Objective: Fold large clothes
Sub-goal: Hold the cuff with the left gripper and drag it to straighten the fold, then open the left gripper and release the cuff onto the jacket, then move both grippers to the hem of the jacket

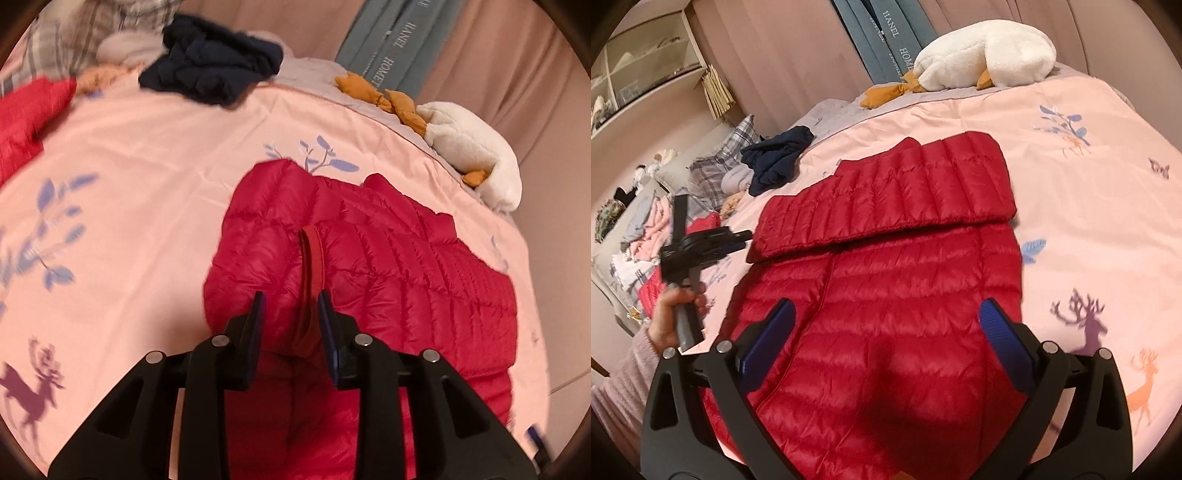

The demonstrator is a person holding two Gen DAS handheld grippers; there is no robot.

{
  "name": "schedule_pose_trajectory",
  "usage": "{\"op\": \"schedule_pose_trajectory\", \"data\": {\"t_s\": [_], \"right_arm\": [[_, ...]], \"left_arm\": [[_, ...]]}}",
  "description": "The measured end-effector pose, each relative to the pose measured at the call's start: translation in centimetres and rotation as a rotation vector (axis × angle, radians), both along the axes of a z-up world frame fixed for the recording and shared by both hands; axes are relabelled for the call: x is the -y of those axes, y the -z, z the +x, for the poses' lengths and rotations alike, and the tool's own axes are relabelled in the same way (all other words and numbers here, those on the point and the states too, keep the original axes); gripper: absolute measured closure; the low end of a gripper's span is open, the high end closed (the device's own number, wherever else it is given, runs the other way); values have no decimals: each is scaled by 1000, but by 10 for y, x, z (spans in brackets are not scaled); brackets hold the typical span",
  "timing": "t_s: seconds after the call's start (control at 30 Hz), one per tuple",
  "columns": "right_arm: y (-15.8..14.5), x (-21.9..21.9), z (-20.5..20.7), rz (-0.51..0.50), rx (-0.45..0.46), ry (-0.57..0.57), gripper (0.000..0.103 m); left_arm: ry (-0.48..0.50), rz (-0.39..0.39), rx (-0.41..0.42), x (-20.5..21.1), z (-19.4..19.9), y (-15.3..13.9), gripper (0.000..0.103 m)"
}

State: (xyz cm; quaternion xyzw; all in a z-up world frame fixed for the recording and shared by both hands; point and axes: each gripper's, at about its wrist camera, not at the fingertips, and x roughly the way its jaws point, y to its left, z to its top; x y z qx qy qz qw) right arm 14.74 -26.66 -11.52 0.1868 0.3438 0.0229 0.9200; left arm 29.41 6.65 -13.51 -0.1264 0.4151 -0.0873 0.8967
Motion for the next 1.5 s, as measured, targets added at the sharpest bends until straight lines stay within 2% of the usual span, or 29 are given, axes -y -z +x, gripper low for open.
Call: {"op": "schedule_pose_trajectory", "data": {"t_s": [0.1,0.33,0.53,0.7,0.87,0.97,1.2,1.23,1.3,1.37,1.47,1.5], "right_arm": [[-7,-4,16,-61,-7,2,2],[-16,-9,64,-168,20,36,2],[-6,-4,111,-167,9,73,5],[17,0,142,-171,-69,88,14],[47,7,159,-203,-180,117,15],[57,16,160,-170,-189,123,15],[62,18,162,-169,-215,110,13],[61,17,160,-169,-221,114,13],[54,14,151,-169,-217,120,13],[46,11,135,-163,-199,105,12],[37,10,106,-145,-185,106,10],[36,10,100,-136,-183,110,10]], "left_arm": [[32,63,42,9,-7,-8,65],[122,145,100,41,-14,-15,64],[172,207,132,64,-17,-12,64],[197,223,126,75,-14,-4,64],[218,231,110,82,-10,6,64],[225,228,94,84,-8,13,64],[217,214,36,86,-1,25,62],[211,208,33,86,-2,24,60],[203,182,27,82,-6,22,43],[204,150,34,78,-16,17,36],[192,151,54,70,-35,11,23],[190,145,53,68,-40,10,21]]}}
